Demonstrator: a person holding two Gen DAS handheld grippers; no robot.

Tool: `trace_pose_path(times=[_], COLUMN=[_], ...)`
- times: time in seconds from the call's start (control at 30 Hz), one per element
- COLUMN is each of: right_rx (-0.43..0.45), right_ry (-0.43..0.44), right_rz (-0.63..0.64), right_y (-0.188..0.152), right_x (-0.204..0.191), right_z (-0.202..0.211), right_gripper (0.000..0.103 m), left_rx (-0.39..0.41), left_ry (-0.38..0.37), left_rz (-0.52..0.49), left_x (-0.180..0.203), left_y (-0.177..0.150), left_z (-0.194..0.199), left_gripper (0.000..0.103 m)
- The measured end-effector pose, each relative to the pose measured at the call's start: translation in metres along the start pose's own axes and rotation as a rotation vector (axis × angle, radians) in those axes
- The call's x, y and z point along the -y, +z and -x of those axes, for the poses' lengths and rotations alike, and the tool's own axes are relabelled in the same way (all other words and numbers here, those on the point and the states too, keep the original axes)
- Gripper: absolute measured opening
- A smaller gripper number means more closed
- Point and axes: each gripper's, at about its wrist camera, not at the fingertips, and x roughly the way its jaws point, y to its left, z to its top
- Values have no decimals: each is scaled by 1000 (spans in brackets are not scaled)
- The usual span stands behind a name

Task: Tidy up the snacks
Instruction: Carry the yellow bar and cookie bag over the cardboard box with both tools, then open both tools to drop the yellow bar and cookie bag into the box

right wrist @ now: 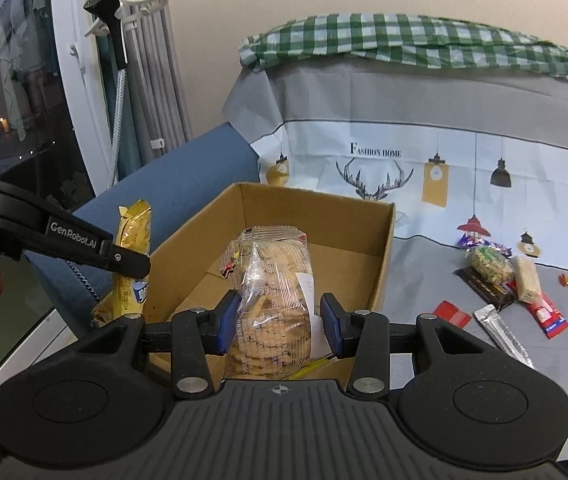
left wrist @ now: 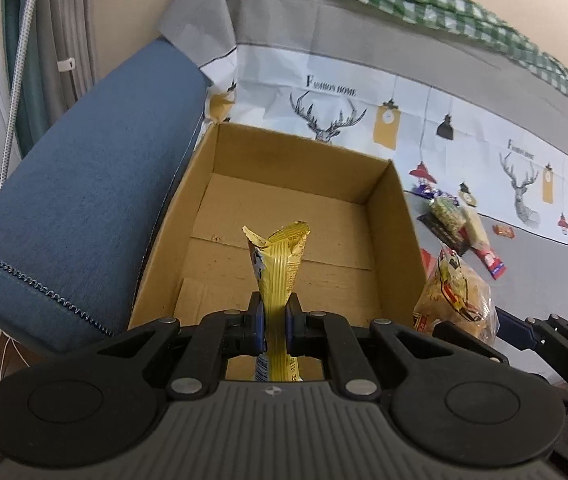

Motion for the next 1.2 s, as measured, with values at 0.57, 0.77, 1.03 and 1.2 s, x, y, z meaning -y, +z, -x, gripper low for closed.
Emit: trace_pose_path(times=[0.57, 0.77, 1.03, 1.2], right_rx=[-110, -132, -126, -94], right_ry=[-8, -2, -17, -32], right_rz=[-12, -15, -35, -75], right_y=[2, 0, 6, 15], right_x=[11, 14, 18, 24], right_z=[-85, -103, -119, -116], right_gripper=[45, 45, 52, 87], left_rx=[-129, -155, -152, -75], left_ry=[35, 47, 74, 138], left_rz=[-2, -8, -38, -59], left_x=[-21, -25, -25, -25], left_y=[18, 19, 34, 34], left_z=[-84, -101, -119, -100], left_gripper=[10, 10, 79, 103])
